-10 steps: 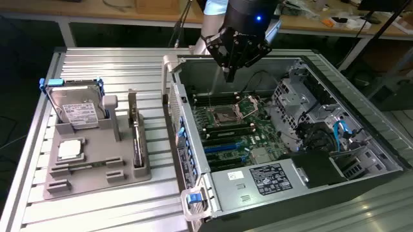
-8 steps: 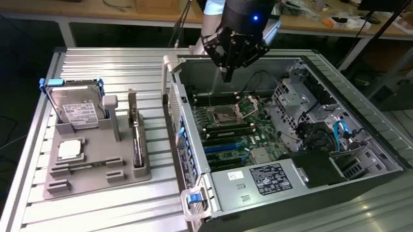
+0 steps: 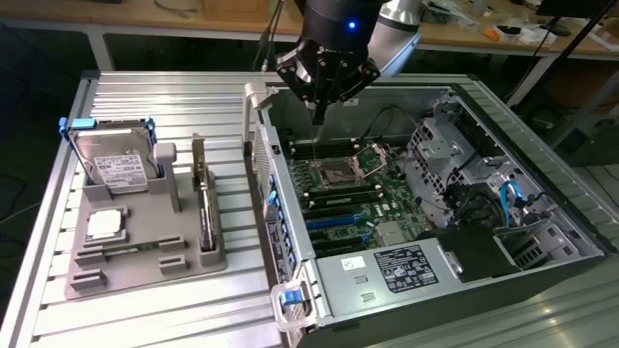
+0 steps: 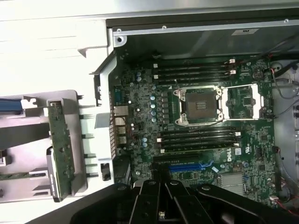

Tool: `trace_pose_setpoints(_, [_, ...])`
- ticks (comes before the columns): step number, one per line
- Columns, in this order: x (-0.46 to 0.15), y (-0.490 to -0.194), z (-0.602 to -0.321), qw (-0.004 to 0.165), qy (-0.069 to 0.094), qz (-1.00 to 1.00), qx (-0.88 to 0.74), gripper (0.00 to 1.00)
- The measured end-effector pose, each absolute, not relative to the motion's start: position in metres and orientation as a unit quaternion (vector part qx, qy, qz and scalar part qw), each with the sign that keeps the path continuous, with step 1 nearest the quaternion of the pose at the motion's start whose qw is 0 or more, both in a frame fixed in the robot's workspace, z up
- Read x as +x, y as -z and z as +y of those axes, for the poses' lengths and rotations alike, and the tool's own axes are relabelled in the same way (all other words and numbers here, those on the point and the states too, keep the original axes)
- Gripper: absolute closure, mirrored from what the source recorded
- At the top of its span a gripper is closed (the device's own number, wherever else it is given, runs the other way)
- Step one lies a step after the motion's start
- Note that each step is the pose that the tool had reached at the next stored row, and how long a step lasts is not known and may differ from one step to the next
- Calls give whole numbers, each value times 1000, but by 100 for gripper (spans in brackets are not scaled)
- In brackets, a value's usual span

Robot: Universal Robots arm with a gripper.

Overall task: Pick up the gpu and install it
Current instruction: 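Reach for the gpu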

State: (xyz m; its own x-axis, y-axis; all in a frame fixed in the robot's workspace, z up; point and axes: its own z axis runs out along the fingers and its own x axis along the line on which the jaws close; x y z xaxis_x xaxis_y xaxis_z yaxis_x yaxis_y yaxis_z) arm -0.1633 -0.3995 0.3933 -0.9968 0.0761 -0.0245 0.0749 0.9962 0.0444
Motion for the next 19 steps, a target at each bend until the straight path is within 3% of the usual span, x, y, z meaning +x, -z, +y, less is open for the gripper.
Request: trace_pose_setpoints(19, [-250,-393,-403,13,-22,999,38,89])
